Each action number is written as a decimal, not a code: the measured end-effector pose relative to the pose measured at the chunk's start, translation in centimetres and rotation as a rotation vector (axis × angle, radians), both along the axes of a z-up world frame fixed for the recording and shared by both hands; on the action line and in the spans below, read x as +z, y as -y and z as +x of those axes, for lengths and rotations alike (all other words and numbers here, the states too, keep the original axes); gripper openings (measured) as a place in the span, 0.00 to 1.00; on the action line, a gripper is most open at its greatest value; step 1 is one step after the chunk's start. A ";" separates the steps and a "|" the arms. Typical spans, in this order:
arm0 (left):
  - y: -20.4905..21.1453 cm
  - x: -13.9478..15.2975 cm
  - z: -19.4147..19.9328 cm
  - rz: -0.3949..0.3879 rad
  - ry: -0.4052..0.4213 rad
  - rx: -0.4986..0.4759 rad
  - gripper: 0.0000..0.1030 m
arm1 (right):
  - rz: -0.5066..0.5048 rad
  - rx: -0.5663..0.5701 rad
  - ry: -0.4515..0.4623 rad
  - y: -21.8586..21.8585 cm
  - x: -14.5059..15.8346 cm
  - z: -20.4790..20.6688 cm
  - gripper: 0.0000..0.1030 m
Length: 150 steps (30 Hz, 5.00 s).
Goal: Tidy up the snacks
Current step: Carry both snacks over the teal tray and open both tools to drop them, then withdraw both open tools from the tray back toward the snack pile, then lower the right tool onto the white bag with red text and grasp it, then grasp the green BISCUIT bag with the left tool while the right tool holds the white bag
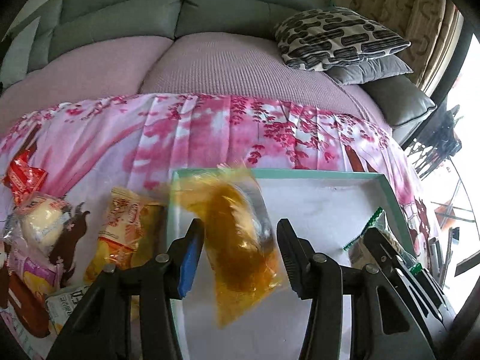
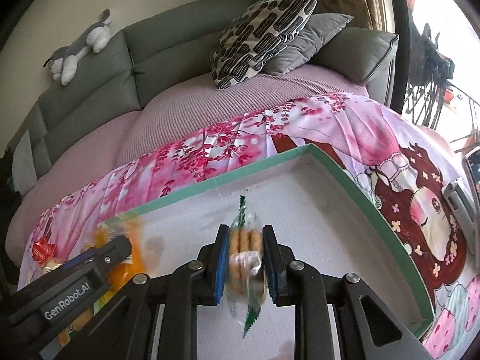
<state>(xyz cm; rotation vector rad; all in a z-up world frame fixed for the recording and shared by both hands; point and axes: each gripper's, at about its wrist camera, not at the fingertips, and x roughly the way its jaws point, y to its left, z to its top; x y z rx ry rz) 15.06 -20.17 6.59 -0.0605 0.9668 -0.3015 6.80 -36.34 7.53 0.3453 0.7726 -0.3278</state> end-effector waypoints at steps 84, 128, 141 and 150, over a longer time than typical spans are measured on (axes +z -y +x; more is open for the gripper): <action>-23.4 -0.6 -10.7 0.096 -0.053 0.408 1.00 | 0.048 0.550 -0.159 -19.0 -0.2 -4.8 0.96; -23.3 -2.4 -10.0 0.126 -0.100 0.381 1.00 | 0.173 0.602 -0.142 -18.9 -0.6 -4.5 0.25; -22.8 -2.4 -9.9 0.118 -0.100 0.357 1.00 | 0.169 0.565 -0.141 -18.3 -0.2 -4.4 0.25; -18.8 -2.6 -9.8 0.037 -0.112 0.140 0.99 | 0.128 0.502 -0.134 -16.2 0.5 -4.4 0.25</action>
